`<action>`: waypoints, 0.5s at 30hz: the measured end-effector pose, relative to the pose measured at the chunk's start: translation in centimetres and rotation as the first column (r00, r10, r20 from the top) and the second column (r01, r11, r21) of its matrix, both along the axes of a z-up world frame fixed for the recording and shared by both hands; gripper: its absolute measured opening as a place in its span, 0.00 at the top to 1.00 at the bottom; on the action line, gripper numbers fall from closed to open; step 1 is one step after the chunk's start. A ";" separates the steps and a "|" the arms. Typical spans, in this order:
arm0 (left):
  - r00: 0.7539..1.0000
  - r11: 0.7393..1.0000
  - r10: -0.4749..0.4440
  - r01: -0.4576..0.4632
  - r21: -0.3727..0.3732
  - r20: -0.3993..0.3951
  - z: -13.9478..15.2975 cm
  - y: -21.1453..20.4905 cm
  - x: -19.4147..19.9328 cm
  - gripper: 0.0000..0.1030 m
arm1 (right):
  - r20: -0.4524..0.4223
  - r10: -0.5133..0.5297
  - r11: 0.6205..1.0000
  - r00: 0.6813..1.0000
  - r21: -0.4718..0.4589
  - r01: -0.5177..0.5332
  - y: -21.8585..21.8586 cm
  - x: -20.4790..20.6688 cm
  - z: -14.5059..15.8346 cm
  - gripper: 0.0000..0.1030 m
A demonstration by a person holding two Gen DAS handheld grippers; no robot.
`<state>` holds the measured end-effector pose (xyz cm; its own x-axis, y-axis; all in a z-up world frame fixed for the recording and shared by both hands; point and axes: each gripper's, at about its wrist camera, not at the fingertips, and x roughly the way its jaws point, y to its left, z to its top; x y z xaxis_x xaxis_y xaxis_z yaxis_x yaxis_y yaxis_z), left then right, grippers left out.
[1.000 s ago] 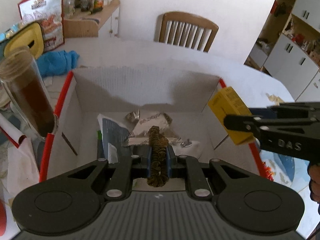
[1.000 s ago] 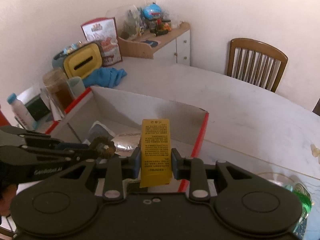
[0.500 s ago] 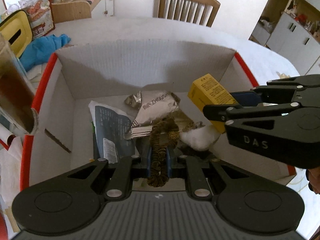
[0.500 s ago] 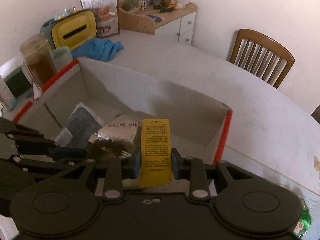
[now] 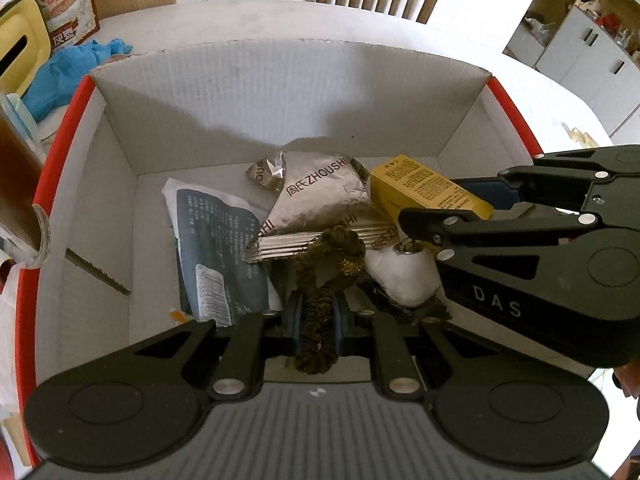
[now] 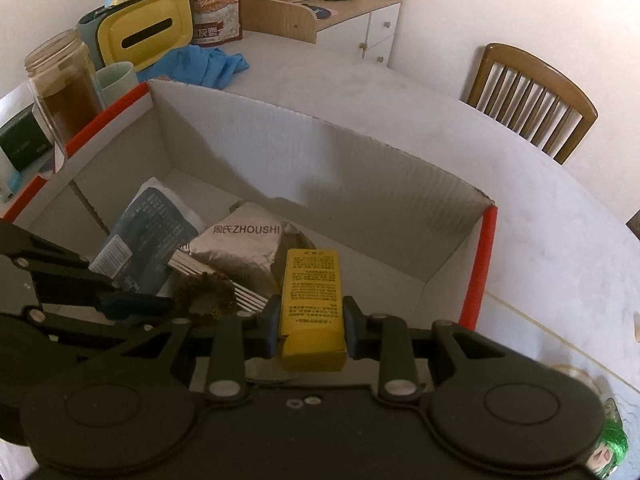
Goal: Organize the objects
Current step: 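Open left tool dropping brown strap in box while right tool releases yellow box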
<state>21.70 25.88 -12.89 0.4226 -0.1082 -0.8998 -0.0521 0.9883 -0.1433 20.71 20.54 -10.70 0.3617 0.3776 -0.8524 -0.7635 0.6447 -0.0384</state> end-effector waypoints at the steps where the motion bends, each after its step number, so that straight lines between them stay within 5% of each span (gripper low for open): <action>1: 1.000 1.000 -0.002 0.002 0.000 -0.001 0.0 -0.1 -0.1 0.86 | -0.002 0.000 1.000 1.000 0.003 0.000 0.0 0.0 0.0 0.72; 15: 1.000 1.000 -0.004 0.004 -0.001 0.009 0.3 -0.2 -0.5 0.80 | -0.002 -0.003 0.998 1.000 0.062 0.003 -2.3 -0.3 1.8 0.62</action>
<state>21.20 25.71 -12.62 0.4303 -0.1110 -0.8958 -0.0470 0.9883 -0.1450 20.45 18.28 -8.93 0.3612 0.4288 -0.8280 -0.7614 0.6483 0.0036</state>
